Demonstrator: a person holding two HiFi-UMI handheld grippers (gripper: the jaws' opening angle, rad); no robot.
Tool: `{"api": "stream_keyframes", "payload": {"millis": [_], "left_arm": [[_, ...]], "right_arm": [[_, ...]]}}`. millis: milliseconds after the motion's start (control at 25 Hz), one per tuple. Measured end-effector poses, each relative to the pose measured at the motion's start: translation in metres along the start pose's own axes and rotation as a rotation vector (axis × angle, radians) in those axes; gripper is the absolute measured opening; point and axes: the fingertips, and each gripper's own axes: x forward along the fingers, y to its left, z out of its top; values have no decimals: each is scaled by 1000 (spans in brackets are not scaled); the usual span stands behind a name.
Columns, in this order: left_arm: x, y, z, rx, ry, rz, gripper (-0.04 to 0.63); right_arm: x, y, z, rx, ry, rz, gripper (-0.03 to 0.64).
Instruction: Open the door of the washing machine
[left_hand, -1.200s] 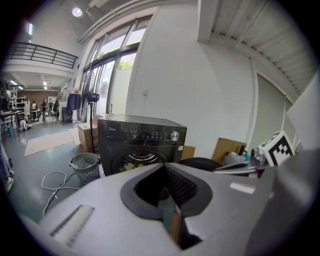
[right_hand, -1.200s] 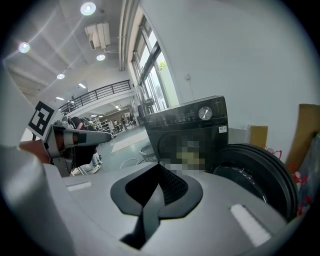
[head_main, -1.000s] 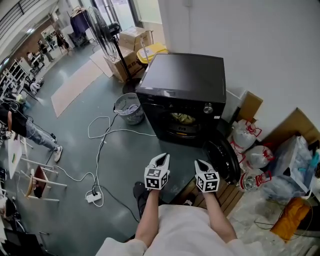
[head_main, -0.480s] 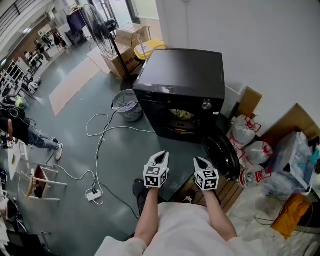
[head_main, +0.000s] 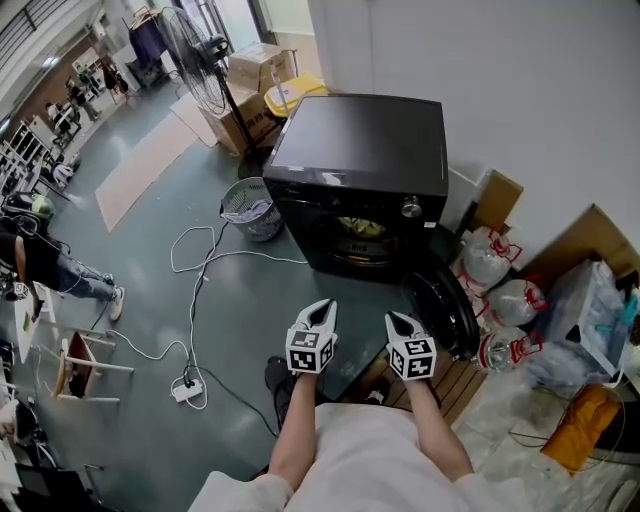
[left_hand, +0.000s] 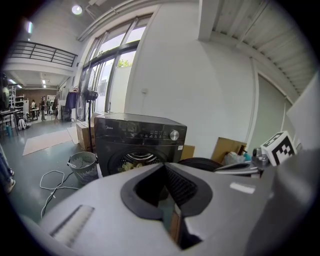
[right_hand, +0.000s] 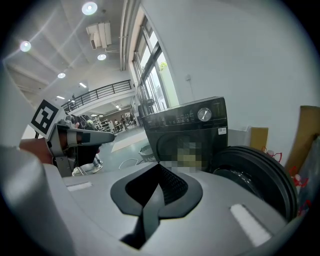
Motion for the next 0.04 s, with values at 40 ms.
{"api": "stream_keyframes", "payload": {"millis": [40], "left_arm": [[0, 0, -1, -1, 1, 1, 57]], "right_arm": [[0, -1, 0, 1, -1, -2, 0]]}}
